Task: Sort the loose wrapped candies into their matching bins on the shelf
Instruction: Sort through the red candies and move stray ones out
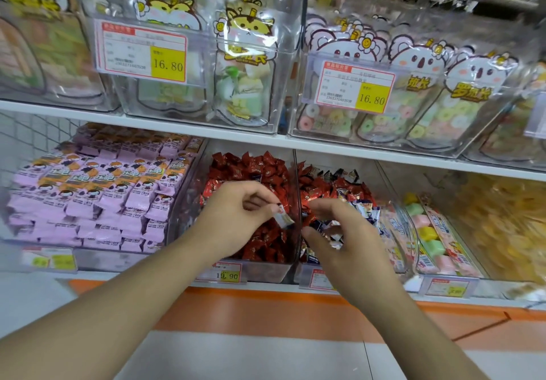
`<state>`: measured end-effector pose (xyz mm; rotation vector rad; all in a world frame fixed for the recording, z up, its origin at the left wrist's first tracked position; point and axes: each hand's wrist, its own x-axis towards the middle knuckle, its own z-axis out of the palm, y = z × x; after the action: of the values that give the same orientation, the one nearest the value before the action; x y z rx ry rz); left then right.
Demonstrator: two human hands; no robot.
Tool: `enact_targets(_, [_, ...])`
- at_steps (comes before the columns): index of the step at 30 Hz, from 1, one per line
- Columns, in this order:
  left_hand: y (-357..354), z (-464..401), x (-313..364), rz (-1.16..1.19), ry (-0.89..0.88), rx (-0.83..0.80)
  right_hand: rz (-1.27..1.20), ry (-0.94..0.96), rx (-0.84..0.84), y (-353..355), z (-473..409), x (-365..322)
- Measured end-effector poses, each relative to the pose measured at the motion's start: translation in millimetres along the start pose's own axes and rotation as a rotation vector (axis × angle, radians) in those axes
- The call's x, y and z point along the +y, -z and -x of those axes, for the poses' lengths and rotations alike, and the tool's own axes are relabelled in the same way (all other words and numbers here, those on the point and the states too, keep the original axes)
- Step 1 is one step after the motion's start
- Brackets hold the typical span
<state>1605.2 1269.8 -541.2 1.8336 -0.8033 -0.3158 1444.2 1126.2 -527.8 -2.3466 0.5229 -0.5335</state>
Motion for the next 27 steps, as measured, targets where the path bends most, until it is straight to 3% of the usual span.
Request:
enact_targets(2, [-6.3,11.0,13.9,0.092,0.019,-0.037,-0.094,-0.005,-0.036,-2.2,1.9,-9.6])
enact_targets(5, [-11.8,22.8,25.6,0.112,0.01,-0.065,-0.104,-0.022,0.045,0.1,2.4,-10.8])
enact_targets(10, [17.8,26.0,30.7,-0.031,-0.032,0.034,0.17,-0.131,0.144,15.7,1.4,9.4])
enact_targets(13, [53.8,24.0,27.8,-0.188,-0.063,0.103,0.364,-0.081,0.127,18.0,3.6,12.5])
enact_targets(19, [103.6,25.4,-24.7,-0.762,-0.158,0.065,0.276,0.131,0.007,-24.2,-20.9,-26.4])
enact_targets(27, [104.8,22.8,-40.6,-0.809,-0.165,0.023,0.313,0.048,-0.197,-88.6,-117.9,-48.0])
